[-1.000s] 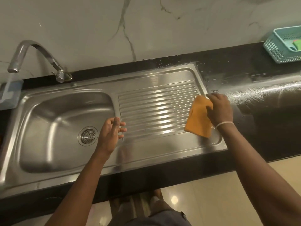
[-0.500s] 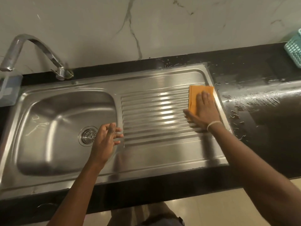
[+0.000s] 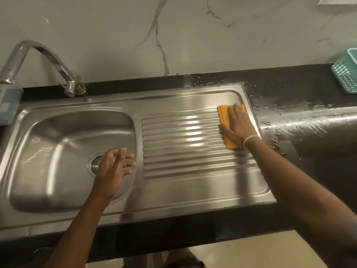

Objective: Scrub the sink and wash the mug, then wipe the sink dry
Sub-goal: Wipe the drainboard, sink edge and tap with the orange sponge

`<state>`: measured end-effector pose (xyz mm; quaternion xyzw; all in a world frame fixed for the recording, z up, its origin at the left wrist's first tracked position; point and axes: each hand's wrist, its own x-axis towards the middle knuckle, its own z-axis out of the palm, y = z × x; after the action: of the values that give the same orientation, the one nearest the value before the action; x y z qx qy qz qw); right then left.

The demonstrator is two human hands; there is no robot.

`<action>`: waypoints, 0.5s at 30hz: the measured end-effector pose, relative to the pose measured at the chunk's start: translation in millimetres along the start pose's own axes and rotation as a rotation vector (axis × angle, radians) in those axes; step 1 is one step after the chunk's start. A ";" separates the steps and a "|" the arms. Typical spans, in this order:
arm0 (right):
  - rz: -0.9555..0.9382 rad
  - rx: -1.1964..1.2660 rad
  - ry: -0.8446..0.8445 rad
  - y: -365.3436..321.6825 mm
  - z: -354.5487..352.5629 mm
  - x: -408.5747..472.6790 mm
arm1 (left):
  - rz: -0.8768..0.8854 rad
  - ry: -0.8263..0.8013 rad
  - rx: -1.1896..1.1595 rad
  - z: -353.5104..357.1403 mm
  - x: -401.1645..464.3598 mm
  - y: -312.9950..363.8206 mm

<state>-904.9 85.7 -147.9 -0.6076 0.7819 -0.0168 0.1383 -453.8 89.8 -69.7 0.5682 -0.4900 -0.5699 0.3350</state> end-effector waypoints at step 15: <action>0.242 0.000 0.066 -54.1 40.4 -138.8 | -0.012 -0.091 -0.055 -10.0 -11.9 -9.7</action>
<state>-813.2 209.9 -149.0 -0.5081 0.8536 -0.0202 0.1135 -440.8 102.1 -73.8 0.5351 -0.4857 -0.6103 0.3244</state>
